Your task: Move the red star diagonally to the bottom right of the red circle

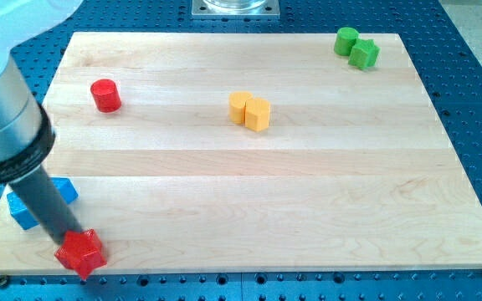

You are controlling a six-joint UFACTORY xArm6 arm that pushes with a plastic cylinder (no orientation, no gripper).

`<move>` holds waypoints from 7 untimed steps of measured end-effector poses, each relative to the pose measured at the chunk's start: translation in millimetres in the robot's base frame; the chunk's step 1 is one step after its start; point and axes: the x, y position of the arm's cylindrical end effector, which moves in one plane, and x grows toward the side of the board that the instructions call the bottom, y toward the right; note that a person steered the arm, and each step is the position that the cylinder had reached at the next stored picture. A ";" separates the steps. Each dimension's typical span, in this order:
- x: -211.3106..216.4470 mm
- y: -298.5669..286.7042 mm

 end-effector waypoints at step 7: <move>-45.6 163.8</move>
